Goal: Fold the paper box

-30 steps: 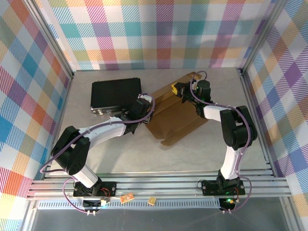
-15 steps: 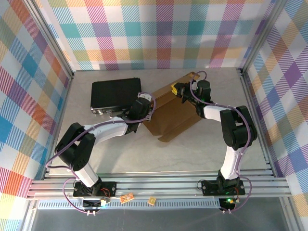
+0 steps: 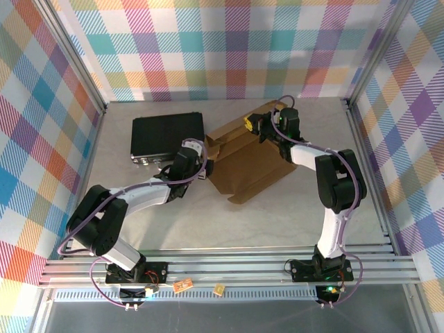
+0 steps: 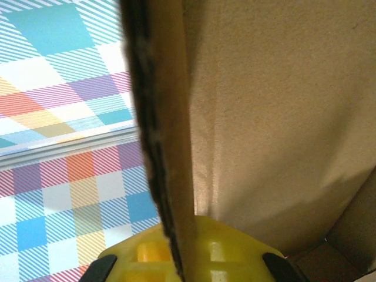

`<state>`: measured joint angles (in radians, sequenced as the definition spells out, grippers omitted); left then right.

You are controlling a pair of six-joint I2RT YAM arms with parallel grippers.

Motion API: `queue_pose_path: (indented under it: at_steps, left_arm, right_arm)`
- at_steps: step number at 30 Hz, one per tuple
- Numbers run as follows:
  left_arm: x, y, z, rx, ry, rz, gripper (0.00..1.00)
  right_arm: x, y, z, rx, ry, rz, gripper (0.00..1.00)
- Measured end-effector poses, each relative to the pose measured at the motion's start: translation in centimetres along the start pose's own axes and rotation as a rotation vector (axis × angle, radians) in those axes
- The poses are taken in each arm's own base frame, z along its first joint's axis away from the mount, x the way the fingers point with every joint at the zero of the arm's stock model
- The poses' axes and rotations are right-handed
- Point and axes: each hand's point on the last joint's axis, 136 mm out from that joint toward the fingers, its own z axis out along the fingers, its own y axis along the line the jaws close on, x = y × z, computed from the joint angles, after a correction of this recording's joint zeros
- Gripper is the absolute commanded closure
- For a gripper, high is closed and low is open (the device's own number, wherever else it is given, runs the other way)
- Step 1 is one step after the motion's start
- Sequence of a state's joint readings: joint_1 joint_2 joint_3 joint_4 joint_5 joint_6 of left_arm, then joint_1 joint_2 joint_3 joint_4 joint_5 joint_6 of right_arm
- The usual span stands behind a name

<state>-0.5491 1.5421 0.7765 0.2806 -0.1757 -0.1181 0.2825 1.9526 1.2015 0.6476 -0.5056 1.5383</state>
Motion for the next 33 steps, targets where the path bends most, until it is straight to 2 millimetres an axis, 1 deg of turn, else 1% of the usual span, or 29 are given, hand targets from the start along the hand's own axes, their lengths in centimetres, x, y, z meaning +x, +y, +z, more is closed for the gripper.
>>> queue_pose_path:
  at_steps: [3, 6, 9, 14, 16, 20, 26, 33]
  left_arm:
    - [-0.6, 0.3, 0.0, 0.038, -0.01, -0.022, 0.34]
    - [-0.7, 0.4, 0.1, 0.08, 0.0, -0.036, 0.34]
    - [-1.0, 0.2, 0.1, 0.119, 0.006, -0.041, 0.37]
    - [-2.6, -0.9, -0.1, 0.199, -0.009, -0.046, 0.38]
    - [-2.9, -1.4, -0.2, 0.227, -0.01, -0.046, 0.4]
    - [-2.4, -2.0, 0.0, 0.259, 0.009, -0.051, 0.42]
    - [-0.7, -2.1, 1.0, 0.269, 0.061, -0.074, 0.42]
    - [-0.6, -2.1, 1.2, 0.267, 0.061, -0.083, 0.42]
  right_arm:
    - [-0.2, -0.4, 0.4, 0.014, 0.002, -0.012, 1.0]
    - [-0.2, -0.6, 0.4, 0.027, 0.005, -0.018, 1.0]
    - [-0.3, -0.6, 0.6, 0.058, 0.007, -0.015, 1.0]
    - [-0.4, 0.2, 0.9, 0.121, 0.013, -0.035, 1.0]
    - [-0.4, 0.4, 0.9, 0.133, 0.015, -0.048, 1.0]
    - [-0.2, -0.1, 0.9, 0.143, 0.018, -0.055, 1.0]
    - [0.1, -0.6, 0.9, 0.098, 0.018, -0.094, 1.0]
    - [0.3, -1.5, 0.5, 0.031, 0.0, -0.142, 1.0]
